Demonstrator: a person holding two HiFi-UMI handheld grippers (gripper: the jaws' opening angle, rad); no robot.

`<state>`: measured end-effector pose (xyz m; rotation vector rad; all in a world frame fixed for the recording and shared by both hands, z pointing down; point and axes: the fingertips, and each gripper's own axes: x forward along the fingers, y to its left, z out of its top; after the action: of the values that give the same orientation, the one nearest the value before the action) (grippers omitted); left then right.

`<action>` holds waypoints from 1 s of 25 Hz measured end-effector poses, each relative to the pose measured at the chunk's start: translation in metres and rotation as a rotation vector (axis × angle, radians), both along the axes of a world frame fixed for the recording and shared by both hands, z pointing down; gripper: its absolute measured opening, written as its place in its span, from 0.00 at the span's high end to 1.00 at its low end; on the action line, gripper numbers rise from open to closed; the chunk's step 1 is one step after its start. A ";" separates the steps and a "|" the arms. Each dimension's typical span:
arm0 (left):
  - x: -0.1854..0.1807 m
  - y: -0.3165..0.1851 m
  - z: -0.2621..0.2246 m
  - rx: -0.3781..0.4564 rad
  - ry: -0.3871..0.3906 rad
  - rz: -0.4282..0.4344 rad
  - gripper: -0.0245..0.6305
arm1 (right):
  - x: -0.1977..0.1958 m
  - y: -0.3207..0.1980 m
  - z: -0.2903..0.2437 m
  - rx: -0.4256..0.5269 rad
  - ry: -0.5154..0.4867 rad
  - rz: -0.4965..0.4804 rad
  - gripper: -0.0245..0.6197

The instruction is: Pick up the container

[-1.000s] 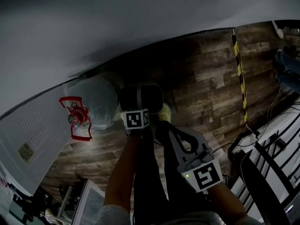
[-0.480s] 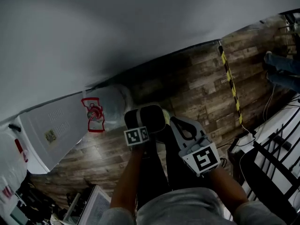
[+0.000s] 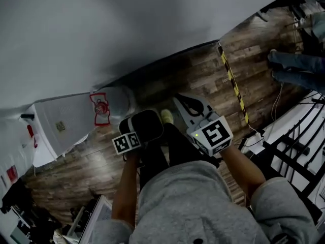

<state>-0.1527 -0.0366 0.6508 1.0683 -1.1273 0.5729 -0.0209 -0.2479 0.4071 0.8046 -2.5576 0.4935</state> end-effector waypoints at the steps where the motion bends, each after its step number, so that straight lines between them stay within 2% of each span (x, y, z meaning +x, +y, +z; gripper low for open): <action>1: -0.002 0.002 -0.012 0.008 -0.003 -0.009 0.94 | 0.003 -0.002 -0.009 0.016 -0.001 -0.009 0.92; 8: -0.020 0.014 -0.070 0.061 -0.030 -0.053 0.94 | 0.028 -0.015 -0.065 0.133 0.043 -0.039 0.92; 13: -0.031 0.019 -0.095 0.089 -0.020 -0.110 0.94 | 0.052 -0.031 -0.107 0.201 0.066 -0.004 0.92; 19: -0.034 0.036 -0.110 0.106 0.006 -0.122 0.93 | 0.055 -0.023 -0.145 0.204 0.028 0.074 0.92; 25: -0.039 0.037 -0.112 0.122 0.051 -0.117 0.93 | 0.040 0.005 -0.153 0.192 -0.010 0.114 0.92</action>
<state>-0.1918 -0.0001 0.5389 1.1068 -1.1835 0.3870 0.0187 -0.2433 0.2540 1.0221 -2.6068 0.2883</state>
